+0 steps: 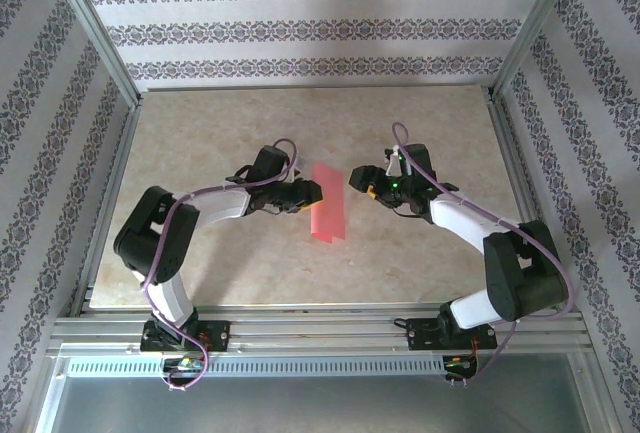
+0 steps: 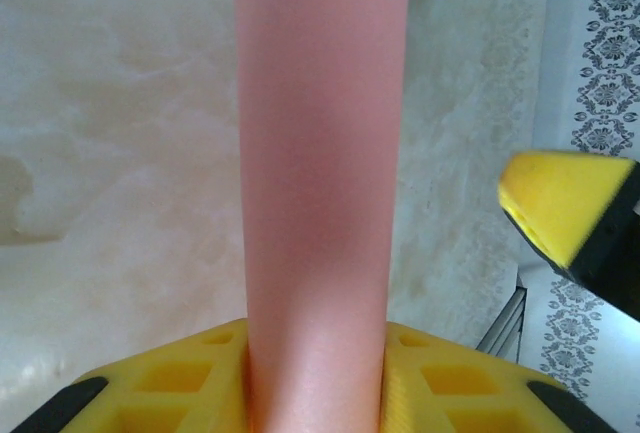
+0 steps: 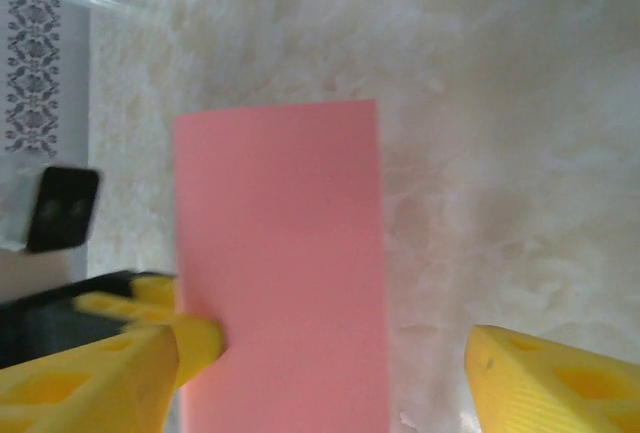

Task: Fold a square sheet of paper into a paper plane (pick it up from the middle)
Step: First fold the square sheet of paper in half at the center of the table, then hold the square sheet of paper at the center of the table.

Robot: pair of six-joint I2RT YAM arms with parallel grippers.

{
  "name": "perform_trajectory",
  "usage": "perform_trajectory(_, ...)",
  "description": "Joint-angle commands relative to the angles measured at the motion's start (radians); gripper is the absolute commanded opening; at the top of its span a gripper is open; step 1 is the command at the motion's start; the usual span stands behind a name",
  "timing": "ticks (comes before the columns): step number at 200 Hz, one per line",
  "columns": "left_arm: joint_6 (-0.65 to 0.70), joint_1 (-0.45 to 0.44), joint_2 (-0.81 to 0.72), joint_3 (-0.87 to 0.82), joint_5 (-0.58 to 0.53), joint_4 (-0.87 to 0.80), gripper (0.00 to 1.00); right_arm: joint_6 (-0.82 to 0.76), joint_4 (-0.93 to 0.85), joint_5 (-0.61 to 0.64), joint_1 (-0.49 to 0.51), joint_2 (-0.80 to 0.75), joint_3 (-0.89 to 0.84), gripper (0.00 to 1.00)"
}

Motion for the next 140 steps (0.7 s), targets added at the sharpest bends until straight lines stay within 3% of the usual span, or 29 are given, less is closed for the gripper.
perform_trajectory(1,-0.044,0.019,0.042,-0.019,0.067,0.123,0.34,-0.021,0.044,-0.076,0.032,0.039,-0.014,0.68)
perform_trajectory(36,-0.022,0.030,0.070,-0.027,0.021,0.081,0.34,0.004,0.055,-0.080,0.115,0.164,0.030,0.47)
perform_trajectory(65,-0.004,0.031,0.073,-0.036,-0.024,0.032,0.34,0.037,0.057,-0.029,0.164,0.254,0.068,0.37)
perform_trajectory(104,0.003,0.033,0.073,-0.040,-0.047,0.006,0.34,0.049,0.014,0.014,0.197,0.341,0.117,0.26)
perform_trajectory(140,0.018,0.033,0.052,-0.031,-0.074,-0.051,0.39,0.062,0.001,0.030,0.204,0.381,0.123,0.23)
